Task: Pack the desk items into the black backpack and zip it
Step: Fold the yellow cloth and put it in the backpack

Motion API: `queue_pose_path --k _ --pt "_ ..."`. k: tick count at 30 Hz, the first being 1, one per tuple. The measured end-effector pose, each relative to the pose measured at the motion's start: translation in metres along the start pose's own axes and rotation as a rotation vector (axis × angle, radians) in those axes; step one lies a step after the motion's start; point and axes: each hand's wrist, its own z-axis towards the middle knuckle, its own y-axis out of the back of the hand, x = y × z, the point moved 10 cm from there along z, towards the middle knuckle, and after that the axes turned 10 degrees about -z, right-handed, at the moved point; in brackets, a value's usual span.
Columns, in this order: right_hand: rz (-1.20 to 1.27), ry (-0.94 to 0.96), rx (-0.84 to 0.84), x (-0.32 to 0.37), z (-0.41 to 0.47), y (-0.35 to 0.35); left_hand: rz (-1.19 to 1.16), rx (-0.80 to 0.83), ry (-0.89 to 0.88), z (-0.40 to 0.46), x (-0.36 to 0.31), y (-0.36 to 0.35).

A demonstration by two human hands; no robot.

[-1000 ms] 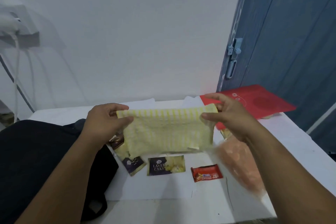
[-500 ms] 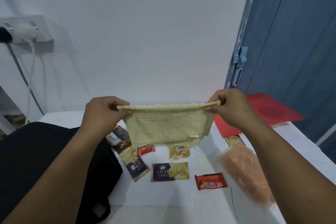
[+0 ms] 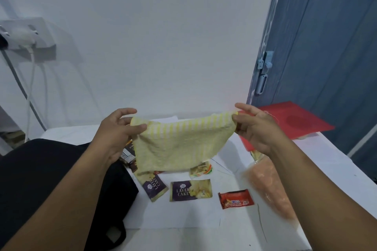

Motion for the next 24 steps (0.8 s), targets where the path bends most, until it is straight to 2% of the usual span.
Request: queue_pose_path --k 4,9,12,15,19,24 --pt "-0.155 0.114 0.005 0.019 -0.006 -0.003 0.233 0.044 -0.048 0.003 -0.007 0.002" --pt "-0.642 0.276 -0.063 0.035 -0.013 -0.009 0.771 0.053 -0.215 -0.002 -0.023 -0.014" --pt "-0.852 0.325 -0.098 0.042 -0.014 -0.016 0.982 0.065 -0.237 -0.005 -0.027 -0.025" --pt "-0.946 0.361 -0.130 0.047 -0.014 -0.020 1.024 0.060 -0.199 -0.005 -0.025 -0.025" --pt "-0.924 0.372 -0.126 0.049 -0.010 -0.019 0.914 0.043 -0.160 -0.003 -0.023 -0.013" --pt "-1.093 0.466 -0.153 0.056 -0.007 -0.026 0.841 0.004 -0.227 -0.004 -0.029 -0.008"
